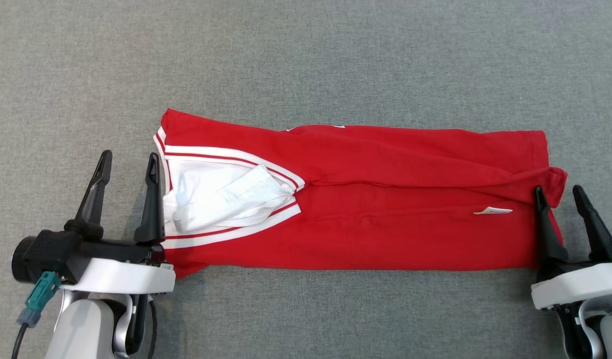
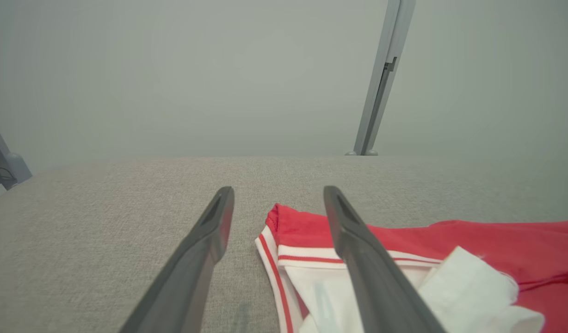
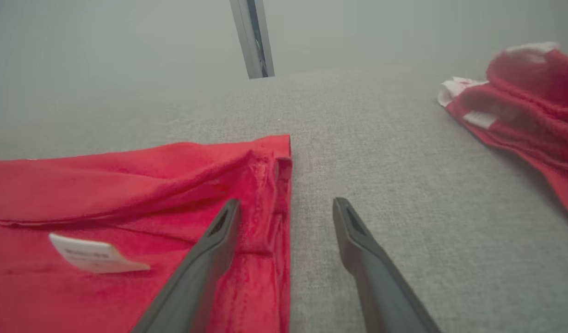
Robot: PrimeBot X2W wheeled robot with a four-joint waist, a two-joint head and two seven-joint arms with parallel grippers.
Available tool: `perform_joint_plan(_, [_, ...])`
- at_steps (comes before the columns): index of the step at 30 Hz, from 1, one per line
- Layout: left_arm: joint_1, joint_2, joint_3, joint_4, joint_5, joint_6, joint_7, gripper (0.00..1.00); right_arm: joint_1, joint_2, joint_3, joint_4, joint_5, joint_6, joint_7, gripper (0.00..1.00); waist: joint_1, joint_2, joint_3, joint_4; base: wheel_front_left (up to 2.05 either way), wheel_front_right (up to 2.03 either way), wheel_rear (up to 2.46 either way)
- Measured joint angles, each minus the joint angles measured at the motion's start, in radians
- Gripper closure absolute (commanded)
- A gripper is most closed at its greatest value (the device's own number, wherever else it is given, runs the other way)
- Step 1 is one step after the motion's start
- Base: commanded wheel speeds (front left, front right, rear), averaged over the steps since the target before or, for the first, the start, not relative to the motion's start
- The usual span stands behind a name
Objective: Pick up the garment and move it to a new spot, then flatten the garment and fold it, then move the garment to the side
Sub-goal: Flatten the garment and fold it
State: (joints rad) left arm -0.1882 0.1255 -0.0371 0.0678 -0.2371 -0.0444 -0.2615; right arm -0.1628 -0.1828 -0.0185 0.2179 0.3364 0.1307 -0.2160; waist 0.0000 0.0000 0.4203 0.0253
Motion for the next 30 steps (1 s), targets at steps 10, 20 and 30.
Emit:
perform_joint_plan(10, [-0.023, -0.015, 0.016, 0.024, 0.021, -0.025, 0.0, 0.0, -0.062, 0.0, 0.071, 0.14, 0.063, 0.0, -0.015, 0.03, 0.0, 0.0, 0.016, 0.004, 0.0, 0.0, 0.0])
perform_joint_plan(20, [-0.028, -0.019, 0.054, 0.031, 0.029, -0.034, 0.0, 0.0, -0.096, -0.025, 0.126, 0.187, 0.164, 0.0, -0.033, 1.0, 0.0, 0.0, 0.008, -0.007, 0.0, 0.0, 0.0])
perform_joint_plan(30, [-0.028, -0.021, 0.087, 0.031, 0.025, -0.049, 0.0, 0.0, -0.066, -0.096, 0.036, 0.19, 0.2, 0.003, -0.041, 1.0, 0.0, 0.0, -0.013, -0.028, 0.0, 0.0, 0.0])
